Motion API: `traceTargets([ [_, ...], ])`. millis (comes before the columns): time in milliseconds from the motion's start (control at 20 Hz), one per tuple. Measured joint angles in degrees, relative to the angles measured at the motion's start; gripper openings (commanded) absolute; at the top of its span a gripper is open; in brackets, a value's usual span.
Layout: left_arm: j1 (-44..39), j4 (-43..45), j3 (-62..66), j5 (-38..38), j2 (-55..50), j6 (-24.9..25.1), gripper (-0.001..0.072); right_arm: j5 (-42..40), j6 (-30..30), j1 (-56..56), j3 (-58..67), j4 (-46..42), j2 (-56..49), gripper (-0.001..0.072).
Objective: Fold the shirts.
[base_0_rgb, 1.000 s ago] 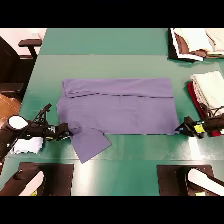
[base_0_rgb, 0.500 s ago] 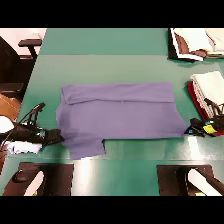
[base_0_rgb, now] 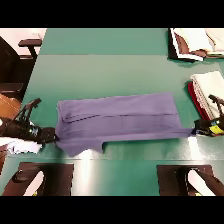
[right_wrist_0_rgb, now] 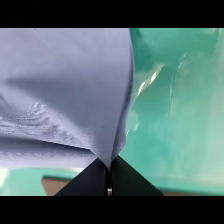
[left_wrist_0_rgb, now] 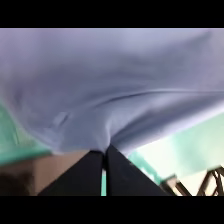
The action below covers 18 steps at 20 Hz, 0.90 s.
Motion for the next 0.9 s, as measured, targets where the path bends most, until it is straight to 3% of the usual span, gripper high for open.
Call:
traceTargets([
  [550, 0.0, 1.1, 21.9, 17.9, -35.2, 10.2, 0.0033, -8.0, 1.5, 11.0, 27.6, 2.8, -29.6, 0.0022],
  [600, 0.0, 0.7, 22.5, 18.9, -36.6, 10.3, 0.005, -8.2, 1.5, 11.1, 29.5, 3.3, -31.7, 0.0125],
  [650, 0.0, 0.3, 23.0, 19.9, -37.7, 10.6, 0.0268, -8.6, 1.5, 11.2, 31.0, 3.7, -33.5, 0.032],
  [700, 0.0, 0.1, 23.4, 20.9, -38.4, 10.7, 0.0519, -8.9, 1.5, 11.2, 32.5, 4.4, -35.1, 0.0389],
  [900, 0.0, -3.5, 24.8, 22.8, -39.8, 10.7, 0.0547, -8.4, -1.7, 9.3, 36.0, 10.9, -38.3, 0.039],
])
